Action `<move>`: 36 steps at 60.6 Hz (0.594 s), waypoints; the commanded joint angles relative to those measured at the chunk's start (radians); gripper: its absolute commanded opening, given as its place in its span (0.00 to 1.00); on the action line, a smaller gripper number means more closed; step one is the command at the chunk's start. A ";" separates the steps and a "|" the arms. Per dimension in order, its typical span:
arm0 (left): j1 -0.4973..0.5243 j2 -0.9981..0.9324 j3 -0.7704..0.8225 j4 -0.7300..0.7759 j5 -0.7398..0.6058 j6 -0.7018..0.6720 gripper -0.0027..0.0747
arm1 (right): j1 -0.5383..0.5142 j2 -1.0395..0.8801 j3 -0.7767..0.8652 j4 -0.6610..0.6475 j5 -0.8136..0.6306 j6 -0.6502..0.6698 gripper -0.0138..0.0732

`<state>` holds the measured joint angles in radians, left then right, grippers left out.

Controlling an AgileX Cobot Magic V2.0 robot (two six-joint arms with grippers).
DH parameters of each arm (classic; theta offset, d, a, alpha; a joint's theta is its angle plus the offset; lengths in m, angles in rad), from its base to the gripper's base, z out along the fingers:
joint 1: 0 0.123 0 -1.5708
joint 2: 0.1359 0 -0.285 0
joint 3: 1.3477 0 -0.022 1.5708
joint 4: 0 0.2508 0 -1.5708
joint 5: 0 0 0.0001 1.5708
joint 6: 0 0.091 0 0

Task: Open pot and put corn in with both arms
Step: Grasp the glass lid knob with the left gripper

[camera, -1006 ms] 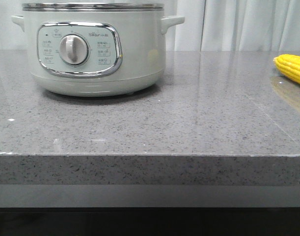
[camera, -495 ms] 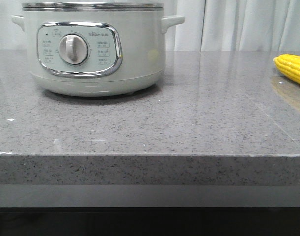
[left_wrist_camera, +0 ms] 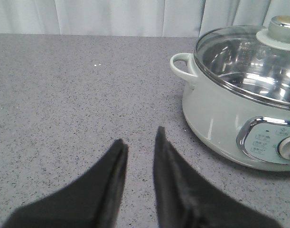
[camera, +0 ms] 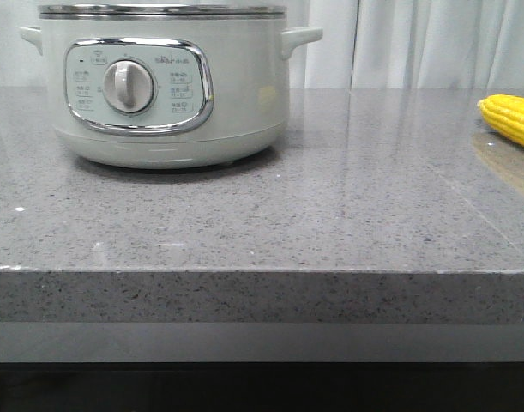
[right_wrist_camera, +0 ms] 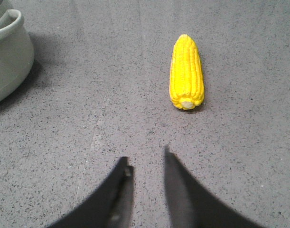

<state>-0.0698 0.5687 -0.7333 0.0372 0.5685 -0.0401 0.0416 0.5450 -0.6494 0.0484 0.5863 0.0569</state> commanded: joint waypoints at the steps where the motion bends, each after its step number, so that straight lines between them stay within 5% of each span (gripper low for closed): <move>1: 0.003 0.030 -0.033 0.007 -0.113 0.001 0.56 | -0.006 0.010 -0.026 -0.006 -0.065 -0.004 0.69; 8: -0.016 0.079 -0.033 -0.037 -0.173 0.001 0.76 | -0.006 0.010 -0.026 -0.006 -0.065 -0.004 0.83; 36: -0.306 0.429 -0.281 -0.037 -0.316 0.001 0.76 | -0.006 0.010 -0.026 -0.006 -0.073 -0.004 0.83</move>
<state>-0.3338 0.9417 -0.9323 0.0120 0.3571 -0.0401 0.0416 0.5450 -0.6494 0.0484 0.5884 0.0569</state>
